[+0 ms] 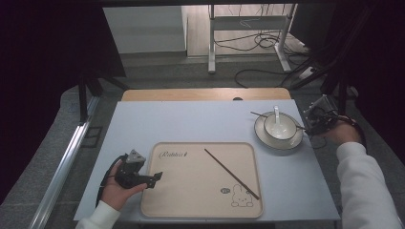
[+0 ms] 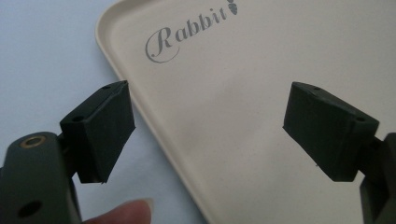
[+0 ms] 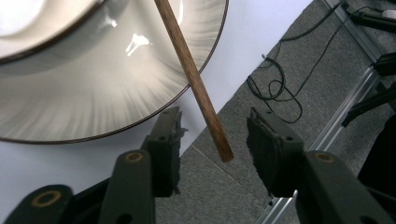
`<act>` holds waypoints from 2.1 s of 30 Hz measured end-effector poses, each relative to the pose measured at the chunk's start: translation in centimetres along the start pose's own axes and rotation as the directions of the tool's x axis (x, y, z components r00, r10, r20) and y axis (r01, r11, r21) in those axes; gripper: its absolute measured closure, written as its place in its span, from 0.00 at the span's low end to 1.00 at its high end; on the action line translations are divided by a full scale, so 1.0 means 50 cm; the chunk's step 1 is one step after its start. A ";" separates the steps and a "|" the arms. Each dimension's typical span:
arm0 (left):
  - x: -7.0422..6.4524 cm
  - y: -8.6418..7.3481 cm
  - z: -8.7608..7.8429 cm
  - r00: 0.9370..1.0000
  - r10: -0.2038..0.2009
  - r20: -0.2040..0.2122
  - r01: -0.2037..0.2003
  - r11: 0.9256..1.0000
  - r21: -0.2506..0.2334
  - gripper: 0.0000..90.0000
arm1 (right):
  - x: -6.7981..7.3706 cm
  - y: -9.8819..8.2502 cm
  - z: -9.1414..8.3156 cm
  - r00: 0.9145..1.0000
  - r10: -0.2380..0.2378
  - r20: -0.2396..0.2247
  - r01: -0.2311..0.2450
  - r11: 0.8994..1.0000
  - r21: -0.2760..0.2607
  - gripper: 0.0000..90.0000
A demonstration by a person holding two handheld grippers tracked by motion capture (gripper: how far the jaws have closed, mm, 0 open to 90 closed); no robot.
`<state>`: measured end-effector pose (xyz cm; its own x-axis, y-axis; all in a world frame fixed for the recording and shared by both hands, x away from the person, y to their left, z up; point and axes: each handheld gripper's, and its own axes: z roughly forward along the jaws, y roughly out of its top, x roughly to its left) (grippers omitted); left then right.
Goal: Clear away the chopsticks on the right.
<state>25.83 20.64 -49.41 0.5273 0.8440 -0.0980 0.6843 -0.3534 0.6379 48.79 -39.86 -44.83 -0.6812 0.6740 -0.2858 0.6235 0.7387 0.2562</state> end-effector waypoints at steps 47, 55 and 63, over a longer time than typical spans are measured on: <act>0.002 0.002 0.007 1.000 0.015 0.004 -0.015 1.000 0.012 0.19 | 0.105 -0.023 -0.178 0.972 0.173 -0.161 -0.209 0.946 -0.247 0.92; -0.002 0.004 0.000 1.000 0.016 0.005 -0.016 1.000 -0.005 0.19 | 0.242 -0.018 -0.214 0.960 0.125 -0.250 -0.197 0.938 -0.285 0.92; -0.004 0.005 -0.009 1.000 0.009 -0.005 -0.009 1.000 -0.030 0.19 | 0.361 -0.003 -0.216 0.956 0.028 -0.292 -0.106 0.961 -0.255 0.92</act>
<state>25.67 20.56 -48.89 0.5309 0.8428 -0.0889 0.6643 -0.3487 0.6611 32.27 -27.76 -40.03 -0.7460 0.6659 0.0036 0.5734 0.6396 0.5119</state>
